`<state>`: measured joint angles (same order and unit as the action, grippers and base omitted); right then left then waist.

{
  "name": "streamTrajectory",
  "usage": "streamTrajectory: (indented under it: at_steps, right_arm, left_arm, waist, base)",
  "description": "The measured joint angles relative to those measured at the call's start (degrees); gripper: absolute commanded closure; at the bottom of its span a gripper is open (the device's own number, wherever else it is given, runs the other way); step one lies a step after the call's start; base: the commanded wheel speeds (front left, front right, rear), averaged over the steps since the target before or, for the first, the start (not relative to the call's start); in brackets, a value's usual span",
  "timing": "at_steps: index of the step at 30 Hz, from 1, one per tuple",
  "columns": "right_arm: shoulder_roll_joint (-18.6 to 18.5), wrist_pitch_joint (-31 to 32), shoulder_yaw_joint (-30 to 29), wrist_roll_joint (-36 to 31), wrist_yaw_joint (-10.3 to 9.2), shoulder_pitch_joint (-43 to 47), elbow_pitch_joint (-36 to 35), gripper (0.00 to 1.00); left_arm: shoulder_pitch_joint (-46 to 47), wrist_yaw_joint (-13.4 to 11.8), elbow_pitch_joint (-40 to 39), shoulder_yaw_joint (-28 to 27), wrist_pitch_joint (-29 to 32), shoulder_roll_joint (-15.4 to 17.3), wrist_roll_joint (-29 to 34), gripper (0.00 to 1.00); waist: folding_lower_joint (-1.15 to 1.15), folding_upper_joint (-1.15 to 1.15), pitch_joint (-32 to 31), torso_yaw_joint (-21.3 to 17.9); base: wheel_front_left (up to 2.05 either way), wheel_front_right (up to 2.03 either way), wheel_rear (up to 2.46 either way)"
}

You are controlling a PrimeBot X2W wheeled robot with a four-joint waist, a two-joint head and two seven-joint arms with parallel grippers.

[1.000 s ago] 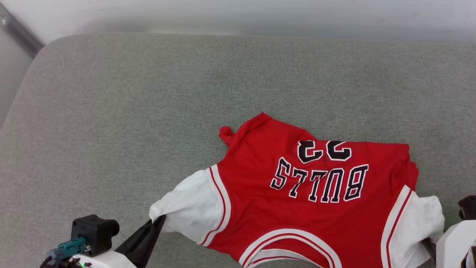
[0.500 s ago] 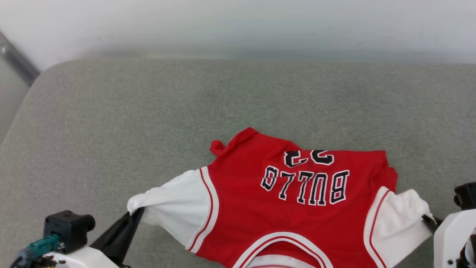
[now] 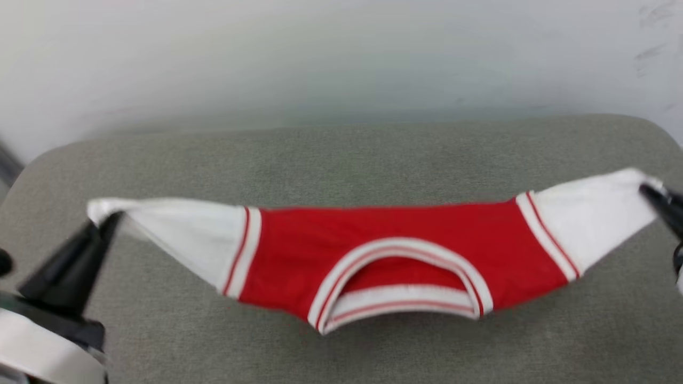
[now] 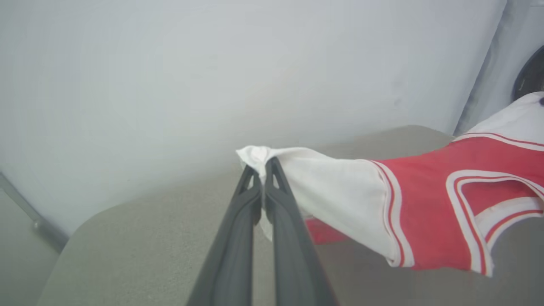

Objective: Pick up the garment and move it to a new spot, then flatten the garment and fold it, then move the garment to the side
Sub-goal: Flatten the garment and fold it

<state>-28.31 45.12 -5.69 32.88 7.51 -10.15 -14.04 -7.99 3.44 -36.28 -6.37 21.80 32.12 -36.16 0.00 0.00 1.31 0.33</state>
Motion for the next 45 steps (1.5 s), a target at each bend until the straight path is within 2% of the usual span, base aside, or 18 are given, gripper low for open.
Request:
streamTrajectory:
  at_steps: [5, 12, 20, 25, 30, 37, 45]
  right_arm:
    - [-1.04, 0.12, -1.07, -1.7, -0.01, -7.22, -3.63, 1.0]
    - [0.92, -1.4, -1.11, -2.91, 0.0, -17.49, -4.95, 1.0]
    - [0.91, -5.72, 0.56, -5.27, 0.0, -26.88, -1.67, 1.0]
    - [0.57, -8.24, 2.48, -7.06, 0.0, -36.3, 2.49, 1.0]
    - [-0.83, -10.47, 4.33, -9.42, 0.0, -48.33, 7.72, 1.0]
    - [-0.53, -16.47, 6.99, -14.38, 0.0, -65.01, 18.06, 1.0]
    - [1.58, -25.77, 6.05, -21.72, 0.0, -80.48, 30.62, 1.0]
  left_arm:
    - [7.96, -1.6, -2.04, -4.61, -0.01, 2.7, 0.25, 1.0]
    - [20.53, -3.74, -1.29, -6.09, -0.65, 4.94, 1.63, 1.0]
    - [34.99, -3.93, 4.99, -3.82, -1.15, 7.82, 2.7, 1.0]
    - [45.99, -3.58, 9.65, -2.96, -1.42, 9.65, 1.89, 1.0]
    - [60.93, -1.81, 15.72, 2.77, -2.35, 10.69, 3.56, 1.0]
    - [86.08, -0.4, 31.45, 11.78, -7.19, 6.99, 10.13, 1.0]
    - [106.72, 0.04, 51.13, 16.75, -15.95, -0.13, 14.29, 1.0]
  waist:
    - [0.0, 0.0, -0.29, -1.6]
    - [0.01, 0.0, 1.07, -3.07]
    - [0.0, 0.0, 4.79, -3.8]
    - [0.01, 0.0, 9.46, -4.17]
    - [0.02, 0.0, 15.93, -4.08]
    - [0.02, 0.0, 25.98, -3.45]
    - [0.03, 0.0, 35.69, -1.83]
  base:
    - [0.0, 0.0, 0.0]
    - [0.0, 0.0, 0.0]
    - [0.0, 0.0, 0.0]
    - [0.0, 0.0, 0.0]
    - [0.0, 0.0, 0.0]
    - [0.0, 0.0, 0.0]
    - [0.0, 0.0, 0.0]
